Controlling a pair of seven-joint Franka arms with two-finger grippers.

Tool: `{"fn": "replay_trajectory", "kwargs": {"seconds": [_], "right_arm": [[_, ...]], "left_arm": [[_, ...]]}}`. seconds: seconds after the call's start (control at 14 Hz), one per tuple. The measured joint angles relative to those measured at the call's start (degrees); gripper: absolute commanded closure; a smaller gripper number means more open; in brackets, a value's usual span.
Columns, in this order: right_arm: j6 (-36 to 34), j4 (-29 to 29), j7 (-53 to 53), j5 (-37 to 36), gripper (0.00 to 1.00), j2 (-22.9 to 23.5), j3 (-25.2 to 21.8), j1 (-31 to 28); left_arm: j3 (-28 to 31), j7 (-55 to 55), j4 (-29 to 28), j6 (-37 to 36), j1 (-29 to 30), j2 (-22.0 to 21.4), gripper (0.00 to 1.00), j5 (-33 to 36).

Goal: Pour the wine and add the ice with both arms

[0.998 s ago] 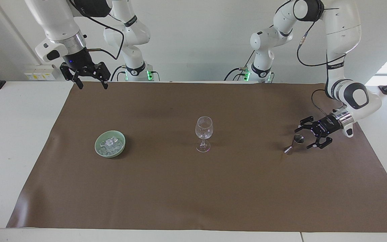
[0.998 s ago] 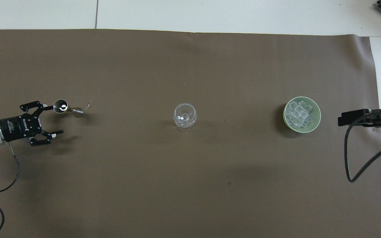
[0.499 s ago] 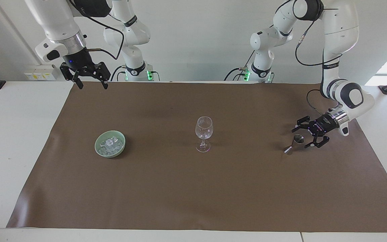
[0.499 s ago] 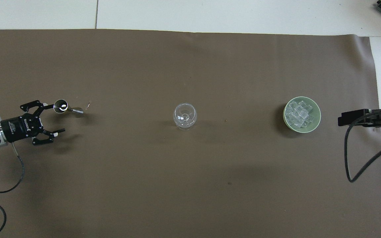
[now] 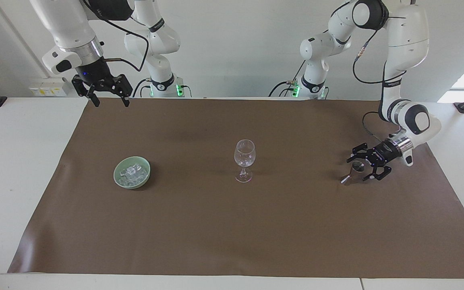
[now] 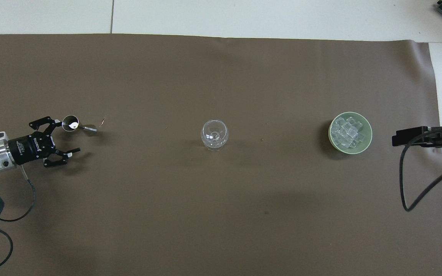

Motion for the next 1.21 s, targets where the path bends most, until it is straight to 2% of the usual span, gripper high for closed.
{"fn": "replay_trajectory", "kwargs": {"seconds": [1.21], "right_arm": [[0.0,0.0,0.0,0.0,0.0,0.0,0.0,0.0]], "left_arm": [[-1.2,0.6,0.3,-0.8,-0.3,1.2,0.0,-7.8]]}}
